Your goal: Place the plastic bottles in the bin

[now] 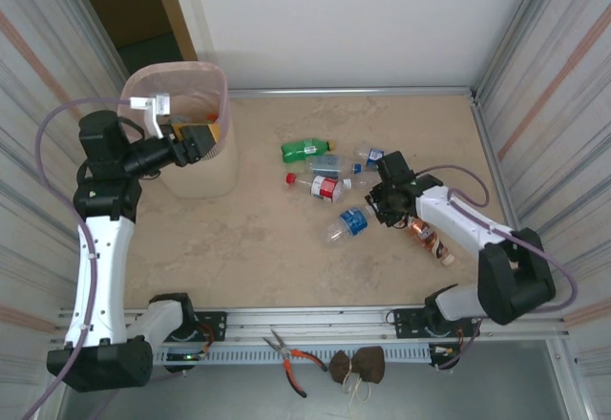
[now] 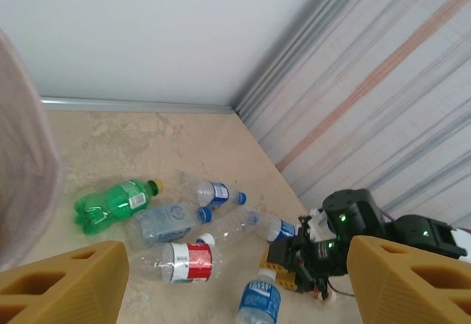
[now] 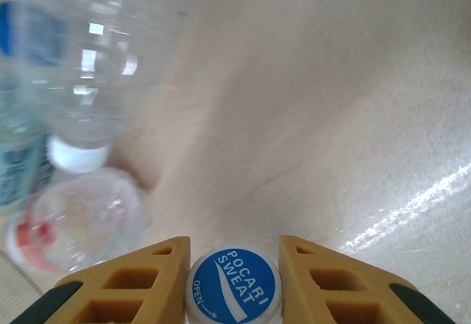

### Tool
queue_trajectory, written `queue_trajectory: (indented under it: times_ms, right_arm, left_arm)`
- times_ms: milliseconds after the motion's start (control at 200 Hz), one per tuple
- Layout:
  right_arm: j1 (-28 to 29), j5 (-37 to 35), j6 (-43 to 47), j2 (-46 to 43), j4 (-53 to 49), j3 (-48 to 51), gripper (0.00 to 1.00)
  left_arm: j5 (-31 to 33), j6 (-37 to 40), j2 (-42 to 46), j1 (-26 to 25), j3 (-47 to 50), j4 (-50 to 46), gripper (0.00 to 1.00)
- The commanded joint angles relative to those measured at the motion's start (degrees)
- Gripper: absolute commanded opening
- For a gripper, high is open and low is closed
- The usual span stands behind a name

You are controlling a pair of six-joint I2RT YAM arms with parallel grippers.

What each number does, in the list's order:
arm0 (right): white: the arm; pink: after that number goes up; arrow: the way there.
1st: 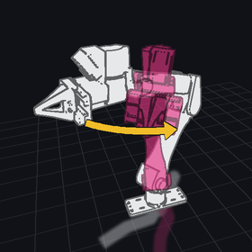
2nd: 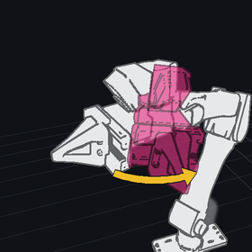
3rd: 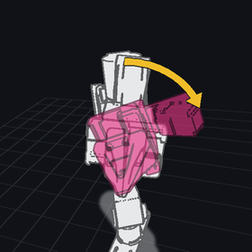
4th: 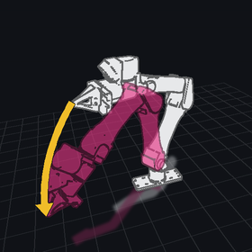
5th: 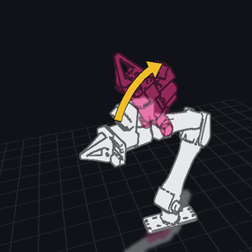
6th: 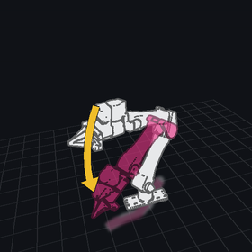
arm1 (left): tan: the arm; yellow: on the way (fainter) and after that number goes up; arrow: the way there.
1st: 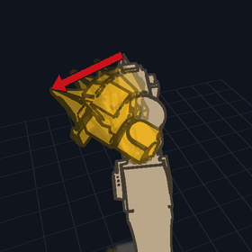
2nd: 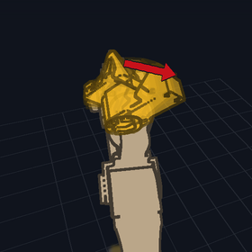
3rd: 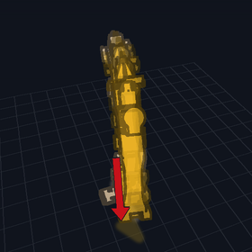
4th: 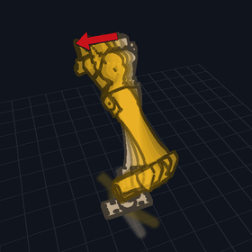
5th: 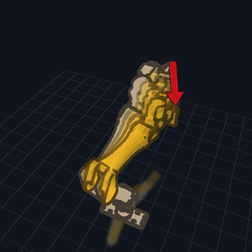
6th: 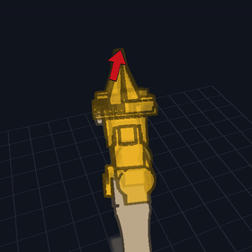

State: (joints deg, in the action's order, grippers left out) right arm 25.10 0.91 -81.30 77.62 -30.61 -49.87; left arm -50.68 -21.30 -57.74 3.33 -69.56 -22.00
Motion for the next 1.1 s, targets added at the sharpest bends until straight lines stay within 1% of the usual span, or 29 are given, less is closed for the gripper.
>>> queue_trajectory:
  times_ms: [0,120,140,230,311,391,466,526,636,686,842,967,1097]
  right_arm:
    - [1.13,-5.02,6.31,-4.28,-0.61,-2.1,0.27]
    - [1.82,-6.35,13.59,-8.09,2.14,-2.76,0.24]
    - [1.88,-6.31,16.5,-8.84,3.01,-2.84,0.24]
    - [2.23,-5.89,22.67,-12.07,6.59,-3.02,0.23]
    - [2.23,-3.57,28.99,-15.0,10.07,-3.37,0.21]
    - [2.31,0.73,35.95,-17.61,14.46,-3.67,0.2]
    - [2.37,2.71,40.15,-19.8,17.33,-4.2,0.15]
    - [2.57,5.67,43.67,-20.66,20.2,-4.54,0.11]
    - [2.93,6.67,47.59,-23.58,21.86,-6.6,0.06]
    - [2.93,7.99,49.47,-24.39,22.62,-7.46,0.06]
    - [3.32,17.18,55.84,-27.48,29.68,-8.11,0.07]
    - [4.49,20.53,60.29,-28.49,31.91,-10.4,0.03]
    - [5.93,23.39,62.56,-27.8,32.06,-14.54,0.0]
  left_arm:
    - [0.57,1.92,-0.13,-2.98,-0.2,1.43,0.78]
    - [1.58,4.41,-1.88,-7.21,-1.31,1.25,0.78]
    - [1.7,4.9,-2.03,-8.04,-1.51,1.26,0.78]
    - [1.99,7.14,-3.46,-11.65,-2.54,1.26,0.78]
    - [2.0,9.2,-4.57,-14.84,-3.44,1.26,0.78]
    - [1.66,10.99,-5.59,-17.6,-4.12,1.55,0.78]
    - [0.99,12.04,-6.57,-19.97,-4.43,2.61,0.78]
    - [0.5,12.61,-7.36,-21.77,-4.56,3.8,0.78]
    - [-0.36,14.39,-9.21,-25.09,-5.5,4.42,0.78]
    - [-0.81,15.22,-10.05,-26.36,-6.26,4.38,0.78]
    - [-2.38,17.65,-12.12,-30.65,-7.78,5.29,0.81]
    - [-1.71,19.39,-13.6,-34.59,-8.9,6.23,0.86]
    - [-1.29,21.35,-15.88,-38.85,-10.71,6.27,0.87]
